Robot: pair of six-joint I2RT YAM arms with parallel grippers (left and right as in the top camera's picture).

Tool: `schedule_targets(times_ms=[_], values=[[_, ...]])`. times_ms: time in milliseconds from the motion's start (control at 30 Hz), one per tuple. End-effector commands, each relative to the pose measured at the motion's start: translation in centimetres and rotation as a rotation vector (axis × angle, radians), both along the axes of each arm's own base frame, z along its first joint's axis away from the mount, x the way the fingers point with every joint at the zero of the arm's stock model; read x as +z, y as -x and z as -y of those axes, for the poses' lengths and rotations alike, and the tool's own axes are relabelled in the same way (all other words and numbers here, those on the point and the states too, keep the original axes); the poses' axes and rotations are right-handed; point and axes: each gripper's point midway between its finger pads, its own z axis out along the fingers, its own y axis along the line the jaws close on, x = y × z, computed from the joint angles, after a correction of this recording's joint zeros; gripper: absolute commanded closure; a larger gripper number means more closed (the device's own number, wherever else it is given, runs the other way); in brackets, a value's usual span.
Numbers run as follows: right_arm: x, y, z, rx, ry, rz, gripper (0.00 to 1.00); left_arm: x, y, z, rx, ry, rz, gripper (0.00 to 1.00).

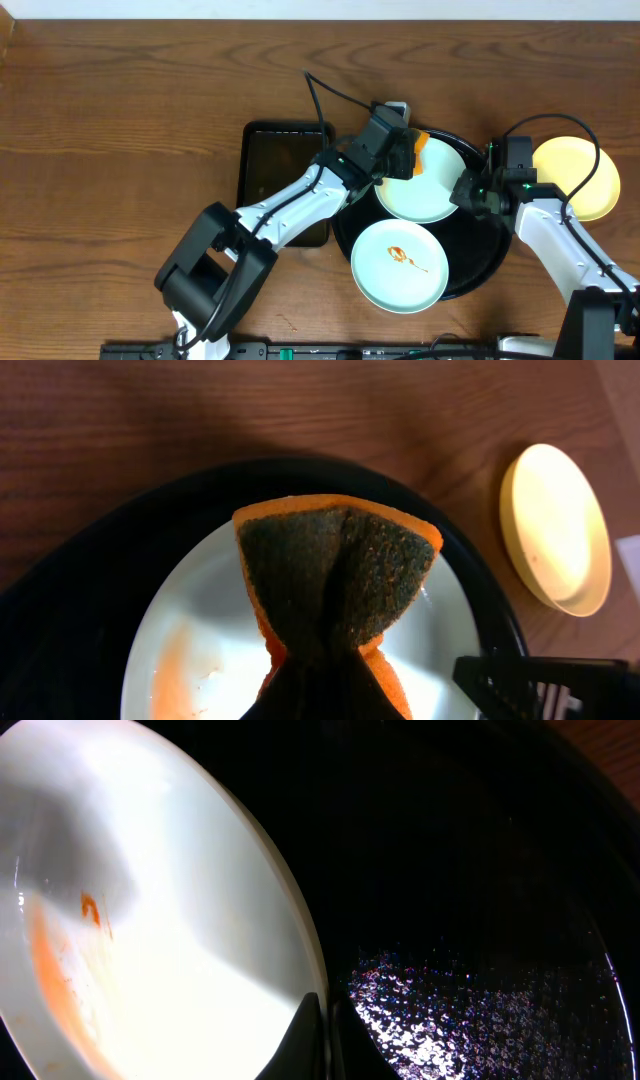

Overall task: Clean dirty plates on tray and stack at the side
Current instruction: 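Wipe the pale green plate with the sponge in left gripper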

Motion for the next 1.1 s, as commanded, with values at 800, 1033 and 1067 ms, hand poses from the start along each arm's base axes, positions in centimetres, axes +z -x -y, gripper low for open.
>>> schedule_targets(times_ms=[800,1033,1067], values=[[0.1,0.4,-0.6,0.021,0.0,-0.011,0.99,-9.8,1.8,-0.5,-0.101,-0.183,-0.109,0.92],[-0.1,0.5,0.2,0.004,0.042,-0.016,0.99,-7.6,2.2,-2.4,-0.081,-0.209,-0.143,0.93],[-0.1,0.5,0.2,0.004,0.042,-0.017,0.99,-7.2,2.3,-2.5,-0.085,-0.211,-0.139,0.93]])
